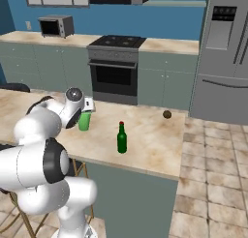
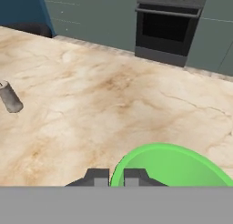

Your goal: Open the cabinet directly in front. Then move the beer and the cup to the dining counter with the candle on it.

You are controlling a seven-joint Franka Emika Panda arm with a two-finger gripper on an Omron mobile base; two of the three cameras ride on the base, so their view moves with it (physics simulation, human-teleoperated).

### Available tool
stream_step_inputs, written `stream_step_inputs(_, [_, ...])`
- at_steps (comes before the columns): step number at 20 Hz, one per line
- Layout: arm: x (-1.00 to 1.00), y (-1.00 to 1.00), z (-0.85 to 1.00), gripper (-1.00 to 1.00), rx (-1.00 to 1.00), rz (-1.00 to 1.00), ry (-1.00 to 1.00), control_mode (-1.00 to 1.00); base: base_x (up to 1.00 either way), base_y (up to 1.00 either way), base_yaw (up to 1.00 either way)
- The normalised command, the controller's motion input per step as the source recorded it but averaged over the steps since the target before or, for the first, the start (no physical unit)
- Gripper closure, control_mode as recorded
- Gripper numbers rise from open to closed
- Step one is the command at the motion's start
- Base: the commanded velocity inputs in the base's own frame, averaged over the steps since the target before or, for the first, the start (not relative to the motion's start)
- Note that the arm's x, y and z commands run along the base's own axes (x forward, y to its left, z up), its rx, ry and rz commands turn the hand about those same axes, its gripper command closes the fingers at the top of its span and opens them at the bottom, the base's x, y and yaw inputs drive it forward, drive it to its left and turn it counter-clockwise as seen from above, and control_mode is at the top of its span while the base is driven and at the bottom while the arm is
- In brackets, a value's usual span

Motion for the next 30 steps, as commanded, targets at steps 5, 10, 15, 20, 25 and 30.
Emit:
stream_step_inputs(5, [0.01,0.00,-0.34,1.00,0.00,0.00,0.00,-1.00,0.00,0.00,0.00])
stream_step_inputs(10, [0.04,0.00,-0.21,1.00,0.00,-0.01,0.00,-1.00,0.00,0.00,0.00])
stream_step_inputs(15, [0.00,0.00,-0.09,1.00,0.00,-0.10,0.00,-1.00,0.00,0.00,0.00])
stream_step_inputs(20, [0.00,0.00,-0.04,1.00,0.00,-0.12,0.00,-1.00,0.00,0.00,0.00])
stream_step_inputs(25, [0.06,0.00,-0.01,1.00,0.00,-0.04,0.00,-1.00,0.00,0.00,0.00])
stream_step_inputs(30, [0.16,0.00,-0.04,1.00,0.00,-0.02,0.00,-1.00,0.00,0.00,0.00])
